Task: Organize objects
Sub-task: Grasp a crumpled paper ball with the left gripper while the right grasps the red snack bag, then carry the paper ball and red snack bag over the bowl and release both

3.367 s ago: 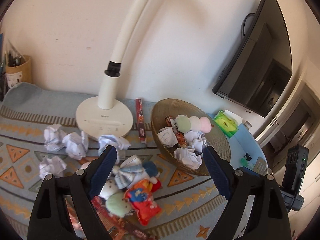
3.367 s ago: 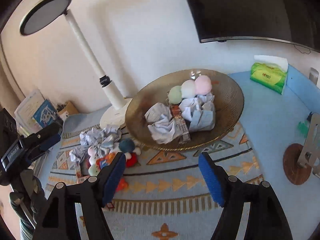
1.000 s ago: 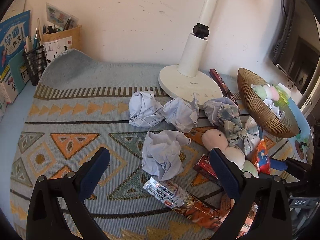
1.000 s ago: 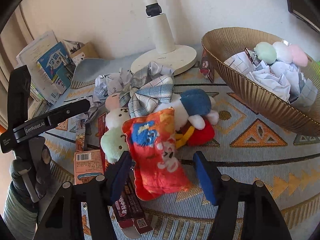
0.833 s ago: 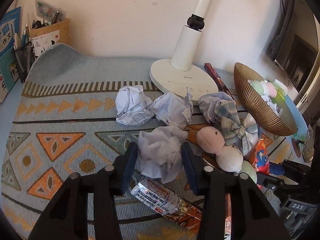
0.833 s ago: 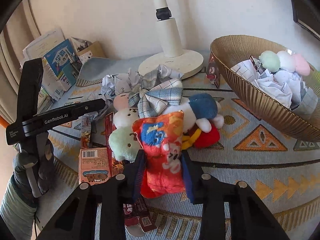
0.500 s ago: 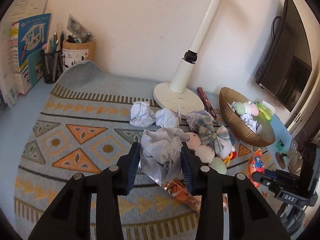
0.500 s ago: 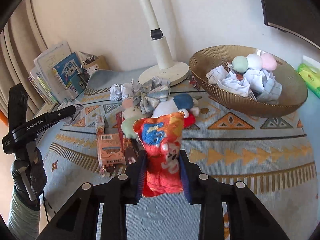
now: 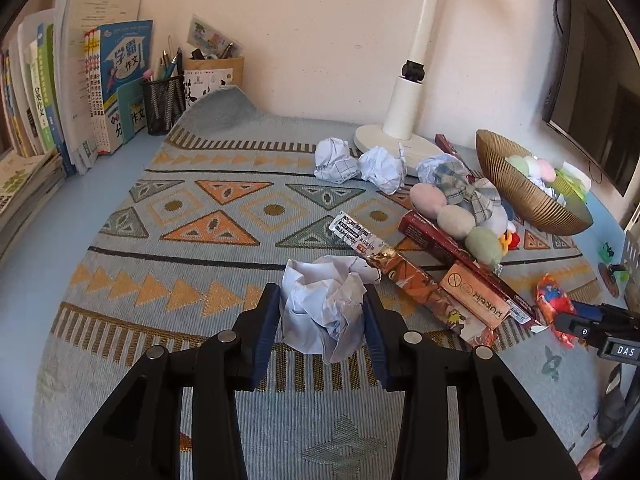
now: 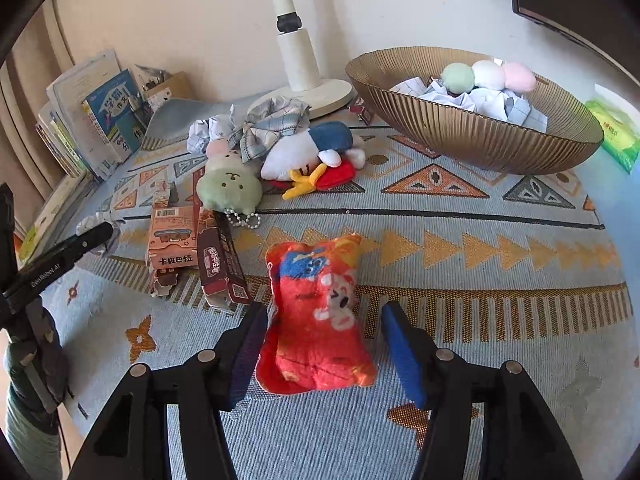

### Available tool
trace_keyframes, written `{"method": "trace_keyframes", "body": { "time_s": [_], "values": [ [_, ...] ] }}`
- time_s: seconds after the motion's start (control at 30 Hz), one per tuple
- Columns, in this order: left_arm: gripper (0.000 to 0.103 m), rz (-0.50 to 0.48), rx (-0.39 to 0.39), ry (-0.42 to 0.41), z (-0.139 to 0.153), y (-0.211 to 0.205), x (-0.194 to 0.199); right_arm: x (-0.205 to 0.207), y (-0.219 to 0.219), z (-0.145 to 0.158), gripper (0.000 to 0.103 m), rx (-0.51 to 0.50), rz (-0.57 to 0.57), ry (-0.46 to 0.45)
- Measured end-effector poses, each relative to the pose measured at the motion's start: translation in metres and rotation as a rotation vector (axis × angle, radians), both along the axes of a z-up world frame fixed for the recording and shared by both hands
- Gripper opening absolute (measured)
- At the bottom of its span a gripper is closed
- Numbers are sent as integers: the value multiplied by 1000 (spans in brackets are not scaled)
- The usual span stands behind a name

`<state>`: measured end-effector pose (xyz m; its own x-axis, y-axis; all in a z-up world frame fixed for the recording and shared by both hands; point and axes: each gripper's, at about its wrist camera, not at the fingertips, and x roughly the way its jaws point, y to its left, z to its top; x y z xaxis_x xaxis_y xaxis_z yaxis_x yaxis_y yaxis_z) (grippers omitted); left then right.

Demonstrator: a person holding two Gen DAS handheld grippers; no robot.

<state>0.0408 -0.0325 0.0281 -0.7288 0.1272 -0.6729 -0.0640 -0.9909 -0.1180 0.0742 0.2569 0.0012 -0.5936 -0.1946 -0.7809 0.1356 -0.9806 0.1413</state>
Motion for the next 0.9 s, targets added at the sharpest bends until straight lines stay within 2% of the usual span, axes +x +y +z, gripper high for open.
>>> {"method": "trace_keyframes", "body": {
  "time_s": [0.13, 0.2, 0.27, 0.37, 0.73, 0.9],
  "values": [
    [39, 10, 21, 14, 2, -5, 3, 3, -19, -2, 59, 122, 29, 7],
    [39, 19, 39, 10, 2, -8, 3, 3, -18, -1, 59, 121, 29, 7],
    [39, 22, 43, 7, 2, -8, 2, 4, -16, -1, 50, 116, 21, 13],
    [39, 17, 39, 7, 2, -7, 2, 7, -17, 1, 44, 128, 16, 23],
    [39, 34, 30, -4, 1, -7, 1, 9, -18, 3, 42, 136, 20, 38],
    [39, 39, 17, -5, 0, -4, 1, 19, -18, 11, 39, 123, 9, 103]
  ]
}}
